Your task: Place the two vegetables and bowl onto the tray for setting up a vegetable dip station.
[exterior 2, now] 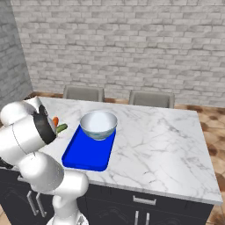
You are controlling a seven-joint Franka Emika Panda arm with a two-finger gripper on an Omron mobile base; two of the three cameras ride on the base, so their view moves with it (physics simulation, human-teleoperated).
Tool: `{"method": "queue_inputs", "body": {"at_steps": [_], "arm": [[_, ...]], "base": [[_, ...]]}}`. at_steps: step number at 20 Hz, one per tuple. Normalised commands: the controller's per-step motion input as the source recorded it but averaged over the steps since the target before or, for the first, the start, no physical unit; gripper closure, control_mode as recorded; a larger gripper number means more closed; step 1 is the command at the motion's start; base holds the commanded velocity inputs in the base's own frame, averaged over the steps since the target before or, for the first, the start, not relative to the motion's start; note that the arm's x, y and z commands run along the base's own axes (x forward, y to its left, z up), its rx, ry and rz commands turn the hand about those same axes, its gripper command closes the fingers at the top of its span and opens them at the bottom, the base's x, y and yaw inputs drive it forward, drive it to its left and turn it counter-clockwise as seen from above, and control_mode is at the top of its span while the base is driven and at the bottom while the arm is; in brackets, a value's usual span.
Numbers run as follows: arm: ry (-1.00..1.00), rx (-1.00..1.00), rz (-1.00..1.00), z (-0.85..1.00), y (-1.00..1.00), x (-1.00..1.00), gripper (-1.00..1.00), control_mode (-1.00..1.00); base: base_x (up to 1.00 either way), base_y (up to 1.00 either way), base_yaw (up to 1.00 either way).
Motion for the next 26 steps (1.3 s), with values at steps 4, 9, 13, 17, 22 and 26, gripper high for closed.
{"method": "queue_inputs", "body": {"at_steps": [4,9,13,17,22,26], "arm": [[-0.06,0.0,-0.23,0.37,-0.31,-0.45,1.0,-1.0],[-0.08,0.0,-0.19,0.14,-0.24,-0.66,1.0,-1.0],[-0.08,0.0,-0.19,0.09,-0.24,-0.62,1.0,-1.0],[-0.03,0.07,-0.18,-0.03,-0.45,-0.07,1.0,-1.0],[-0.01,0.09,-0.15,-0.19,-0.59,0.0,1.0,-1.0],[-0.07,0.13,-0.23,-0.19,-0.58,0.02,1.0,-1.0]], "base": [[0.0,0.0,0.0],[0.0,0.0,0.0],[0.0,0.0,0.0],[0.0,0.0,0.0],[0.0,0.0,0.0],[0.0,0.0,0.0]]}}
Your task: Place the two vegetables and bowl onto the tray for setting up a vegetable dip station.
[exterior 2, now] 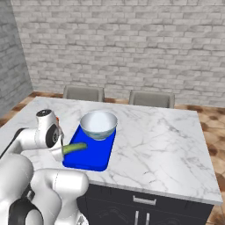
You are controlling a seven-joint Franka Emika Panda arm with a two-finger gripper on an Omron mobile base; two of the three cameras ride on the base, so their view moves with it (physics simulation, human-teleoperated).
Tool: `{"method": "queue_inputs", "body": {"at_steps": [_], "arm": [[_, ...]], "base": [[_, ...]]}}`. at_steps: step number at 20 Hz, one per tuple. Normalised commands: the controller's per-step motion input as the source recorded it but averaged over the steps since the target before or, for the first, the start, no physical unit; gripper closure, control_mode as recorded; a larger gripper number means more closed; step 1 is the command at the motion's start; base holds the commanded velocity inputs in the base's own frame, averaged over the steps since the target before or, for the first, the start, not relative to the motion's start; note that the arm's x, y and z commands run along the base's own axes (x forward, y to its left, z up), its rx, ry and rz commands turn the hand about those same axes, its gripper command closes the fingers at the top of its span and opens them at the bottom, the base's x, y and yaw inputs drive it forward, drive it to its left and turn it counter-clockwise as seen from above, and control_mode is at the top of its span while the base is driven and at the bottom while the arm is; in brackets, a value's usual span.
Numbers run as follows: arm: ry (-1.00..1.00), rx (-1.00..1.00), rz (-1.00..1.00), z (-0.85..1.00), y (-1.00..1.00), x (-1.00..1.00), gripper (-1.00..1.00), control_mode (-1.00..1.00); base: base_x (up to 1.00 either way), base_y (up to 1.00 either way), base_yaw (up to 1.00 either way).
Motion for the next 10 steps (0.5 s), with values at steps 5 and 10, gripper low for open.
{"method": "queue_inputs", "body": {"at_steps": [5,10], "arm": [[-0.1,0.09,-0.1,-0.03,-0.4,0.16,1.0,-1.0],[-0.07,0.06,-0.09,-0.07,-0.36,0.19,1.0,-1.0]], "base": [[0.0,0.0,0.0],[0.0,0.0,0.0]]}}
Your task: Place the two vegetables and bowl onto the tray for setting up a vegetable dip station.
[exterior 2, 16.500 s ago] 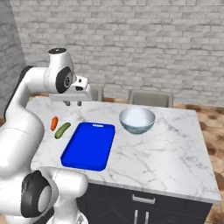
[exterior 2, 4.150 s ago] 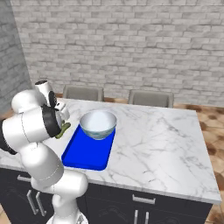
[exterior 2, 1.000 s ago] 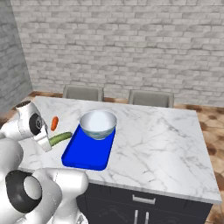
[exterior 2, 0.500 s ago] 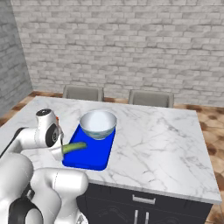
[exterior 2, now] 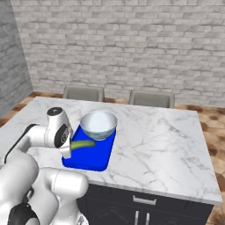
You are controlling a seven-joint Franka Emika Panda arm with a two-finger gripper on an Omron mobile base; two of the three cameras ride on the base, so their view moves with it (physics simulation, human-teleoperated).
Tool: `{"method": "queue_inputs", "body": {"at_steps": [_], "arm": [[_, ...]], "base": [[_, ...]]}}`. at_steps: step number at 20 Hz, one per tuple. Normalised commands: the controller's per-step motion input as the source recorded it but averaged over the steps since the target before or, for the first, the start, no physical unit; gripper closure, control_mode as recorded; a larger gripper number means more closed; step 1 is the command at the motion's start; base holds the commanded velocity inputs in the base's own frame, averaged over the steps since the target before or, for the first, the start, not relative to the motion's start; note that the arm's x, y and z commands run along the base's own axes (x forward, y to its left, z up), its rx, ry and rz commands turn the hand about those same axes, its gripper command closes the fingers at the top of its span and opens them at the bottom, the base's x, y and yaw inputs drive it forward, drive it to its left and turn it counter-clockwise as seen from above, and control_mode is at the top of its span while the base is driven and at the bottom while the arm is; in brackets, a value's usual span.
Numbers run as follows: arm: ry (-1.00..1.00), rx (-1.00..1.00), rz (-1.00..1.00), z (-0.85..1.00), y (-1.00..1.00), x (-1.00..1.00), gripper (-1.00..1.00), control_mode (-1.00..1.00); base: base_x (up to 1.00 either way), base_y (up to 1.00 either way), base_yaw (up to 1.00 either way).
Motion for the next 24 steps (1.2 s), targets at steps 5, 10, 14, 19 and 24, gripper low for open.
{"method": "queue_inputs", "body": {"at_steps": [5,10,14,19,24], "arm": [[-0.03,0.03,-0.28,-0.31,-0.35,-0.02,1.0,-1.0],[-0.05,0.04,-0.27,-0.24,-0.04,-0.06,1.0,-1.0],[-0.06,0.0,-0.15,-0.26,0.0,0.0,1.0,-1.0],[-0.09,0.0,-0.05,-0.25,-0.01,0.0,1.0,-1.0],[-0.12,0.0,0.0,-0.27,-0.12,0.01,1.0,-1.0]], "base": [[0.0,0.0,0.0],[0.0,0.0,0.0],[0.0,0.0,0.0],[0.0,0.0,0.0],[0.0,0.0,0.0]]}}
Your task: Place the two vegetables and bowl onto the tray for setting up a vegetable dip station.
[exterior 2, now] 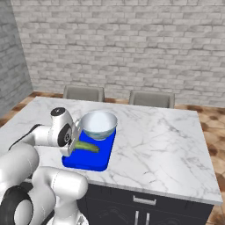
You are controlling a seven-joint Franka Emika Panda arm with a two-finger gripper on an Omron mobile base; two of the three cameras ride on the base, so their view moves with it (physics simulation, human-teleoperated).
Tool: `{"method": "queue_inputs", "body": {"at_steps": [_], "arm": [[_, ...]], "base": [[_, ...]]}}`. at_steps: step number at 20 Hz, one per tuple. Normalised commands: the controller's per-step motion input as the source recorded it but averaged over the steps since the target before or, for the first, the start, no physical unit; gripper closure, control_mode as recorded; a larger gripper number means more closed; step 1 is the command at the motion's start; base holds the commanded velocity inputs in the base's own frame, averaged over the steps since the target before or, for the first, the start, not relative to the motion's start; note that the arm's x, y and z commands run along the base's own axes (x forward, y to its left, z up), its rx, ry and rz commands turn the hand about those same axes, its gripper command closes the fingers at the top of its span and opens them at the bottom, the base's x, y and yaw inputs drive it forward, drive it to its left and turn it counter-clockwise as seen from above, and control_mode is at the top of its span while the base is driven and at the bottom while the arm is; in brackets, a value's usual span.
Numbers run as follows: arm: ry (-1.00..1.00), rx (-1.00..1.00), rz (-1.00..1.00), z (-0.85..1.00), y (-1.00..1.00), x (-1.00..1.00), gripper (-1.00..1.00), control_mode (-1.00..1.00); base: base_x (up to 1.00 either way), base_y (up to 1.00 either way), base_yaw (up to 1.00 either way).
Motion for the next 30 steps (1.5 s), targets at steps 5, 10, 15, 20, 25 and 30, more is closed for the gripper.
{"method": "queue_inputs", "body": {"at_steps": [5,10,15,20,25,30], "arm": [[-0.1,0.0,0.0,-0.35,-0.08,0.0,1.0,-1.0],[-0.05,0.0,0.02,-0.4,0.0,0.0,1.0,-1.0],[-0.12,-0.03,0.05,-0.47,0.0,-0.01,1.0,-1.0],[-0.13,-0.01,0.09,-0.4,-0.15,-0.01,1.0,-1.0],[-0.02,0.0,0.07,-0.29,-0.11,-0.04,1.0,-1.0],[-0.01,0.0,0.04,-0.36,-0.06,-0.14,1.0,-1.0]], "base": [[0.0,0.0,0.0],[0.0,0.0,0.0],[0.0,0.0,0.0],[0.0,0.0,0.0],[0.0,0.0,0.0],[0.0,0.0,0.0]]}}
